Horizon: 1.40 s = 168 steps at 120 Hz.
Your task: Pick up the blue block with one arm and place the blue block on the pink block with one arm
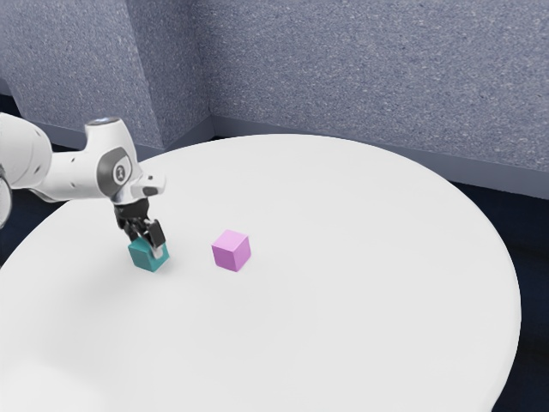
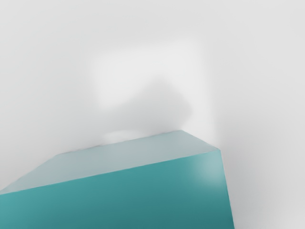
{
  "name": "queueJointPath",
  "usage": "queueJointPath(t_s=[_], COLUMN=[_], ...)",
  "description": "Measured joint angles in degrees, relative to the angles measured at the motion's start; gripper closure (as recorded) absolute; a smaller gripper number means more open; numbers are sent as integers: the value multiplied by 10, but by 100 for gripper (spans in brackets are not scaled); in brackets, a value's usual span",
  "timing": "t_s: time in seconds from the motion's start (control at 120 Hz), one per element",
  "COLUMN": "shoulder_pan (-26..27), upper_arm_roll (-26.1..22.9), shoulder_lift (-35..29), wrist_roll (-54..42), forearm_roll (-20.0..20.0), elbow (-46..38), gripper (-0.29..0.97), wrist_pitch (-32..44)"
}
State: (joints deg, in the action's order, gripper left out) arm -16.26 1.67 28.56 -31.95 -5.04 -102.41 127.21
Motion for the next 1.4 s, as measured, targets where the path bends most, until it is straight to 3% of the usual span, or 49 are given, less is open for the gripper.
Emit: queueJointPath(t_s=[0.733, 0.992, 1.4], shoulder_pan=[0, 1, 1], upper_arm_roll=[0, 0, 0], shoulder_lift=[25, 26, 23], wrist_roll=[39, 45, 52], forearm_roll=[-1, -2, -3], elbow=[22, 22, 22], gripper=[2, 18, 26], wrist_pitch=[-13, -13, -13])
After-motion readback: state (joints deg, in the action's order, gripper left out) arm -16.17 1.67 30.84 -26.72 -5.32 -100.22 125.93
